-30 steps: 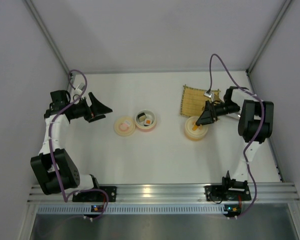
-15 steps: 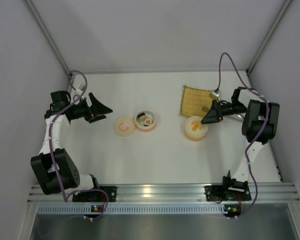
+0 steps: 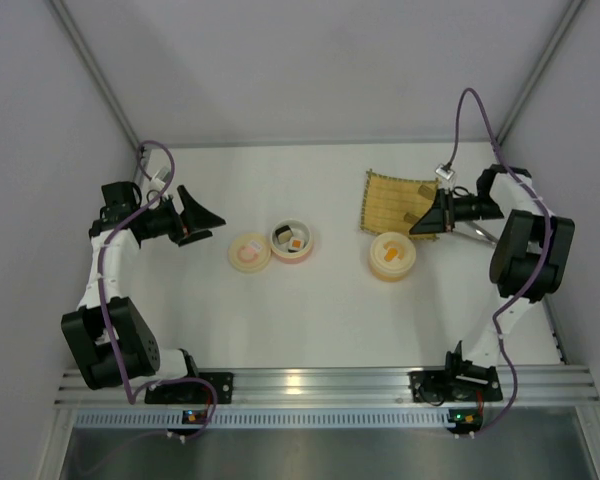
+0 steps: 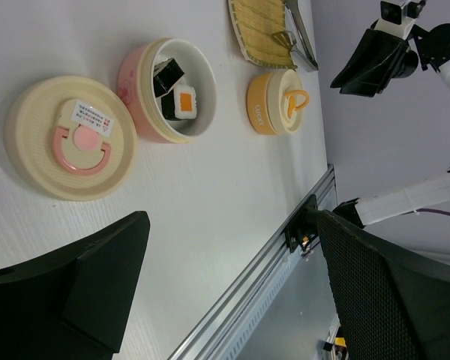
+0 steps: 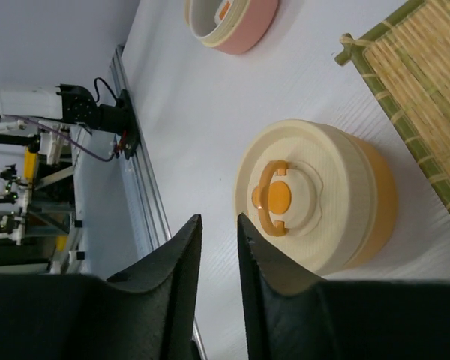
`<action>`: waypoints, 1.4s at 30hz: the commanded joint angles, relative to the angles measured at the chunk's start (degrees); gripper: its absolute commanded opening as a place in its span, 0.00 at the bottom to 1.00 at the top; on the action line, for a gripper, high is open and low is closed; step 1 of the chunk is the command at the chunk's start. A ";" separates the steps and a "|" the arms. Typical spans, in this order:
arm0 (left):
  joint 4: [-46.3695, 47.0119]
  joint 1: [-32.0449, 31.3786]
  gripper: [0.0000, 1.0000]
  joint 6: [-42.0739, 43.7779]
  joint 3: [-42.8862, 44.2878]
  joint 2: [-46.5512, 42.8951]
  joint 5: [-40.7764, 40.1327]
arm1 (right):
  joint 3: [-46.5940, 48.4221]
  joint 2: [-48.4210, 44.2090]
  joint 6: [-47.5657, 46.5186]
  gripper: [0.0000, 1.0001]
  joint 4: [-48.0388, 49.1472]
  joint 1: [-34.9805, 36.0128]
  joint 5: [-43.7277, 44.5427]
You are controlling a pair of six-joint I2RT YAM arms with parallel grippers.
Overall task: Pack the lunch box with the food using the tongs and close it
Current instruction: Close the box lid on the packing box.
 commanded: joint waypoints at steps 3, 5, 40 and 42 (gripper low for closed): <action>2.54 0.43 0.98 1.16 -0.19 -1.00 1.49 | -0.30 -7.17 -2.62 0.20 -8.97 2.99 -0.87; 3.07 0.43 0.98 0.63 -0.28 -0.74 1.40 | -2.24 -7.53 -3.41 0.18 -8.88 5.62 -0.08; 3.44 0.34 0.96 4.83 1.91 4.27 -5.71 | -0.40 14.19 -7.28 0.23 -8.88 2.82 -3.24; 1.94 0.26 0.95 8.78 2.97 5.24 -8.43 | -0.83 12.27 -7.02 0.25 -8.88 2.99 -4.03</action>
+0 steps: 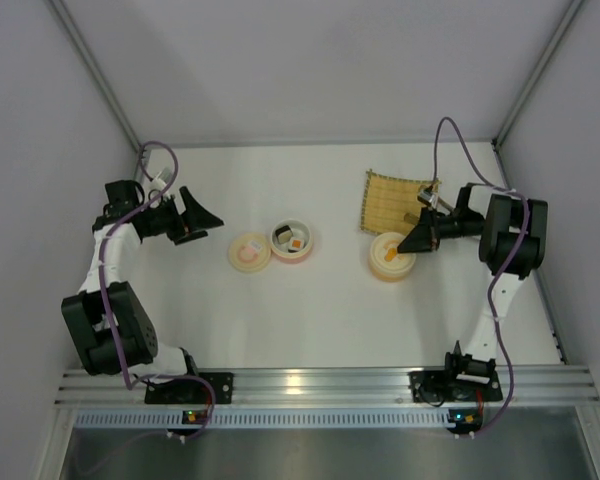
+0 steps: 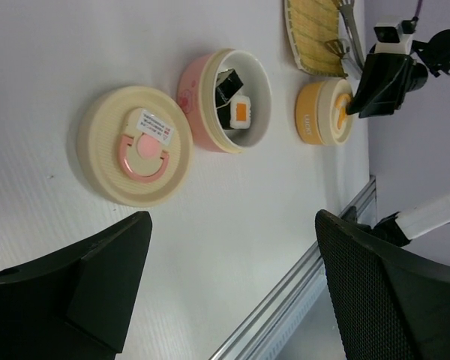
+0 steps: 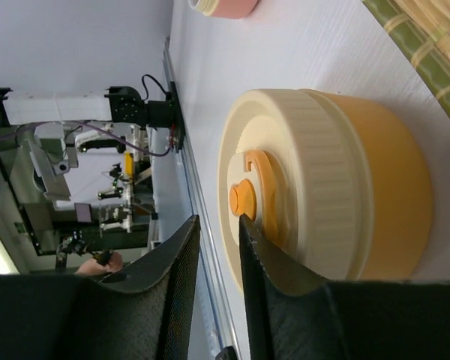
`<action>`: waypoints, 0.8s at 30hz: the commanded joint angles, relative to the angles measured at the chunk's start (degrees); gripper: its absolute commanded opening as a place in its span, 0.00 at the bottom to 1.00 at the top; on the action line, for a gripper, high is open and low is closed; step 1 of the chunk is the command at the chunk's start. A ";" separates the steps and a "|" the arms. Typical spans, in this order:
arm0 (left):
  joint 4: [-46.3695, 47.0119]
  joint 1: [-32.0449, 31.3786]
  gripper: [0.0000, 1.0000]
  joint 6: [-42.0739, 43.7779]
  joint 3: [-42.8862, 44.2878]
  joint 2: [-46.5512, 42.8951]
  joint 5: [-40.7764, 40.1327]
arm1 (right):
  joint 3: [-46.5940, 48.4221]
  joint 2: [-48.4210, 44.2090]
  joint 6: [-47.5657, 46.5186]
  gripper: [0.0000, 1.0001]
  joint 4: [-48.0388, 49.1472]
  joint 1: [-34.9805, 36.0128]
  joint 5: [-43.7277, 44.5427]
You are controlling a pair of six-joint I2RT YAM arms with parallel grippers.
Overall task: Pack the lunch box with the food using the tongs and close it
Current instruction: Close the box lid on the packing box.
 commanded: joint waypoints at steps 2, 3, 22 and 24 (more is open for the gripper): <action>-3.10 0.08 0.94 11.70 4.38 2.88 -7.21 | 0.78 -3.57 -6.49 0.32 -6.13 0.72 -1.80; -3.98 -0.53 0.93 13.39 4.99 3.50 -8.81 | 0.69 -4.63 -6.32 0.35 -6.04 0.99 -1.97; -6.27 -18.81 0.60 23.07 14.83 19.05 -39.14 | -1.15 -34.08 27.79 0.65 33.77 26.47 32.36; -5.92 -19.17 0.57 22.46 15.89 21.25 -40.98 | -2.55 -35.92 27.53 0.65 36.83 30.32 35.97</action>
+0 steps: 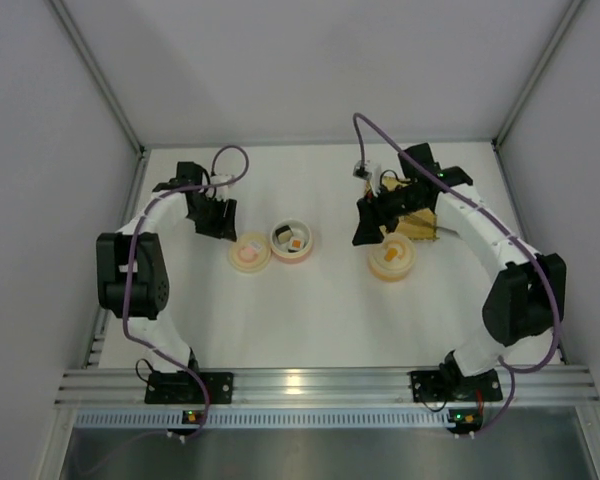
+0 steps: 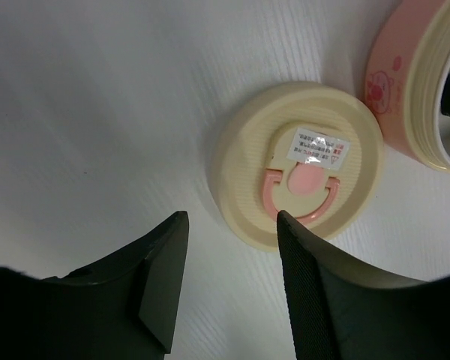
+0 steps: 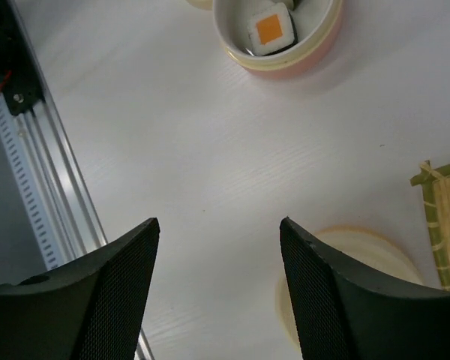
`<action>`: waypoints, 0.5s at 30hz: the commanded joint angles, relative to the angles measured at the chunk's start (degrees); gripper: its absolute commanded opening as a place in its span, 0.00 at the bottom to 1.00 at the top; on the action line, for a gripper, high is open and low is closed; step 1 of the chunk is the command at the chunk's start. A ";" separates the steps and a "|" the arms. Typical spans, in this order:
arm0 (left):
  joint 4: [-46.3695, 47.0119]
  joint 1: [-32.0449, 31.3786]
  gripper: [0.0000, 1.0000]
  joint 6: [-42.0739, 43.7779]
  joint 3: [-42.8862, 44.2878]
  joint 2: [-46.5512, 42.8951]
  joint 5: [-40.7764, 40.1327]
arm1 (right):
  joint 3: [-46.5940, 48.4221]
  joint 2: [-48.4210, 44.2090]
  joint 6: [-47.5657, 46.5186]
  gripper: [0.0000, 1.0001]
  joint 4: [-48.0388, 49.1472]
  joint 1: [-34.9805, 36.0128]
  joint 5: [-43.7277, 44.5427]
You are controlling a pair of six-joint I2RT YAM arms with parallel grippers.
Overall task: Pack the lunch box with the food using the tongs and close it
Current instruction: Close the box lid on the packing box, then adjust the box lid at the center of the board.
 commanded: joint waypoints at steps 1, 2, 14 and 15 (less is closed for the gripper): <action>1.18 -1.20 0.55 0.47 3.65 2.92 -5.19 | -2.47 -3.69 2.76 0.65 11.23 4.77 13.77; 1.45 -1.20 0.54 0.47 4.53 4.32 -5.45 | -3.26 -4.31 2.59 0.65 12.64 6.08 15.37; -2.59 -2.52 0.22 -0.32 5.60 10.22 -8.27 | -10.38 -8.97 -7.25 0.53 41.07 28.76 41.04; -3.38 -2.52 0.15 -0.23 4.03 9.96 -8.53 | -11.26 -8.27 -8.48 0.51 43.74 31.47 41.92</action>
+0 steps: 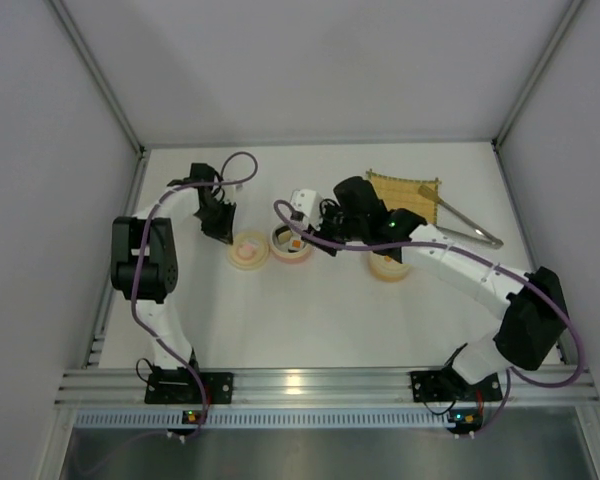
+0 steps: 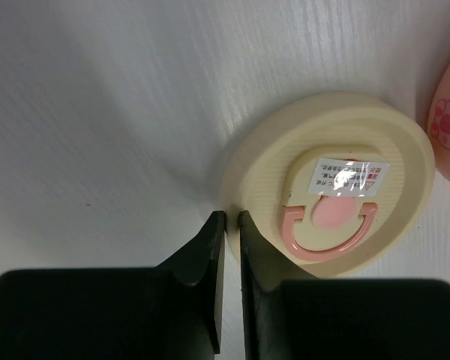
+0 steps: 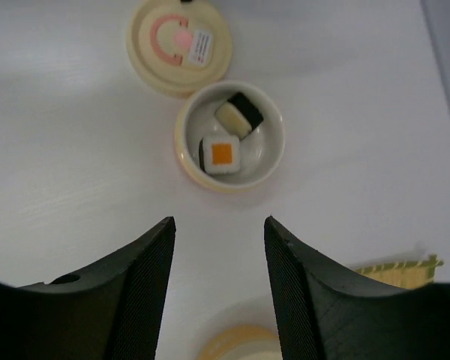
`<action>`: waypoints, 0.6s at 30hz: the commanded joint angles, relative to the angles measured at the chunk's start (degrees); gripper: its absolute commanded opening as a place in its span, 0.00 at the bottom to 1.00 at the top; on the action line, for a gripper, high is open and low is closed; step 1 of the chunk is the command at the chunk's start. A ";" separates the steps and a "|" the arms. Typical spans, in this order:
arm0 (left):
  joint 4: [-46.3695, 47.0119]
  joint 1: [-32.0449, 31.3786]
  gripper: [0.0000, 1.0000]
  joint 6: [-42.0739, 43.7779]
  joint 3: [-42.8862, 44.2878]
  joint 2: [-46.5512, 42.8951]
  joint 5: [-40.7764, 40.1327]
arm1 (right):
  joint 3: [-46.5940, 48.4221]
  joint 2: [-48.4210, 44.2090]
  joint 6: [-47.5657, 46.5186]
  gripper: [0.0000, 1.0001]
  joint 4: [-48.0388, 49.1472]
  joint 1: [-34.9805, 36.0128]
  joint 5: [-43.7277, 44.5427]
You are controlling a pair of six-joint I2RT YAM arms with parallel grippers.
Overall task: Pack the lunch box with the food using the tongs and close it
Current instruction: Adjust the box lid at the center of the board.
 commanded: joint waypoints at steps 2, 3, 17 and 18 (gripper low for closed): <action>-3.41 0.06 0.09 0.57 -3.53 -1.67 -2.43 | -1.30 0.67 -4.38 0.50 19.94 7.41 10.50; -3.85 0.06 0.06 0.58 -4.59 -2.29 -2.52 | -0.17 3.03 -4.47 0.50 21.35 9.69 10.77; -13.95 0.15 0.00 0.84 -12.68 -6.17 3.63 | 0.80 21.58 2.02 0.49 33.93 21.31 11.38; -14.13 0.15 0.00 0.67 -12.86 -5.99 3.72 | 1.33 22.64 2.73 0.49 34.11 21.75 11.91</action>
